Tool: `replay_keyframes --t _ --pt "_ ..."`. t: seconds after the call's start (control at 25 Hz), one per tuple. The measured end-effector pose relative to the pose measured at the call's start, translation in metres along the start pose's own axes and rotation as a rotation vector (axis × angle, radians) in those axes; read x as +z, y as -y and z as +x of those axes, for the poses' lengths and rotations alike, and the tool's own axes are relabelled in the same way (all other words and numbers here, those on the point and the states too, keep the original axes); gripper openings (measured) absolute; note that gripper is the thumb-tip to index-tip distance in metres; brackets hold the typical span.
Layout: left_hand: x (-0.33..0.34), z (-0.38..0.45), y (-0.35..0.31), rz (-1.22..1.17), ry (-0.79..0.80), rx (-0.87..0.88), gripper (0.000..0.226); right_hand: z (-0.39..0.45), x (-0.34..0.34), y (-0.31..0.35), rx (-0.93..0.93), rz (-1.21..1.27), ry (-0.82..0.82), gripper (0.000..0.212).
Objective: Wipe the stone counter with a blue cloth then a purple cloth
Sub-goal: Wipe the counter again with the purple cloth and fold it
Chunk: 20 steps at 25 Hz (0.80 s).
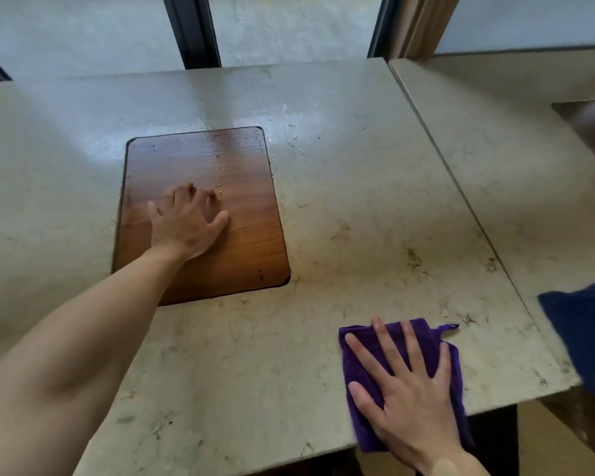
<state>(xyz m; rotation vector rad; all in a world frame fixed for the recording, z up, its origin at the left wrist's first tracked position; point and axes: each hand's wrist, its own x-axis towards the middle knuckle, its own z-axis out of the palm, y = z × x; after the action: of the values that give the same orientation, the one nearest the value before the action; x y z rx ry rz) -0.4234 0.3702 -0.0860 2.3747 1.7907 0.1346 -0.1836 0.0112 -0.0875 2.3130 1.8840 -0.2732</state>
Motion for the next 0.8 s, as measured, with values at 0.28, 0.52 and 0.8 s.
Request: replay_keyframes --t 0.28,0.52,0.8 --pt "0.018 -0.003 0.002 0.033 -0.094 0.035 0.055 0.186 -0.041 0.012 0.013 0.075 -0.015 0.061" --pt "0.013 -0.003 -0.001 0.052 -0.020 0.006 0.056 0.433 -0.099 0.008 0.057 0.137 -0.038 0.061" --pt "0.026 0.004 0.007 0.091 -0.076 0.021 0.063 0.646 -0.158 0.028 -0.012 0.137 -0.008 0.061"
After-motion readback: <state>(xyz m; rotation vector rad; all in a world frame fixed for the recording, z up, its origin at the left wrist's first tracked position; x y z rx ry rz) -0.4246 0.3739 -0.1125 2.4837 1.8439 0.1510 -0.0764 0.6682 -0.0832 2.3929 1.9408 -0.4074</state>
